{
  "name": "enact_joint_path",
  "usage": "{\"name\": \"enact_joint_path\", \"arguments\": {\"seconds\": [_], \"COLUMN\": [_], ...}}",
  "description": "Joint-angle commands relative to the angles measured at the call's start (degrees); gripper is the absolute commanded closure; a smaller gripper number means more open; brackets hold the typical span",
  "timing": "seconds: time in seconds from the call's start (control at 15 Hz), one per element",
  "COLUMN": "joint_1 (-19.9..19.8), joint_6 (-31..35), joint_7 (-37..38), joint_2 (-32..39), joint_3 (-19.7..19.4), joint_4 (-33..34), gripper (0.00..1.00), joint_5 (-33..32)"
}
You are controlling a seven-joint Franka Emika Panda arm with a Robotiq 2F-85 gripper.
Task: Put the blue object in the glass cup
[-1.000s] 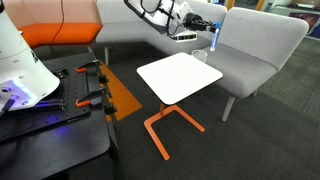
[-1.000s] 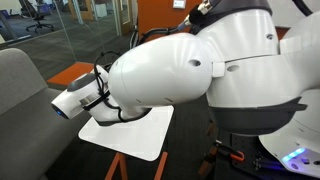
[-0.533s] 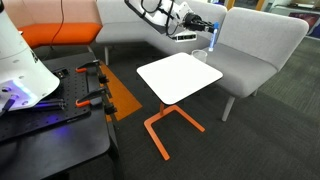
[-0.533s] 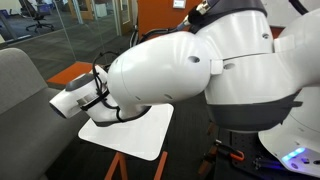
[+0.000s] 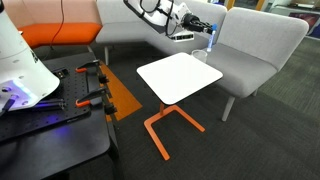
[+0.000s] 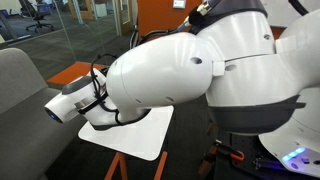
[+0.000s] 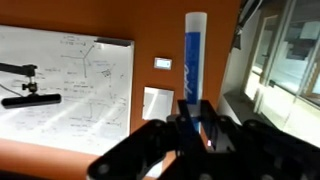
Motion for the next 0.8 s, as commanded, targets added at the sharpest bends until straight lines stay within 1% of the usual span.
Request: {"name": "enact_joint_path", "arguments": {"seconds": [0.0,0.27,0.53,0.73], "joint_1": [0.2,0.6,1.5,1.8], "joint_6": [3.4,9.0,11.9,14.3], "joint_7": [-1.6,-4.0,-4.8,-5.0], "joint_2": [-1.8,-2.1,-2.0,-2.3], "joint_3": [0.4,0.6,0.8,1.6], "joint_4": [-1.6,-2.7,-3.7,-4.8], "gripper": [0.95,0.95,0.95,0.95], "joint_5": [-0.6,-1.3,-1.1,-0.5]}}
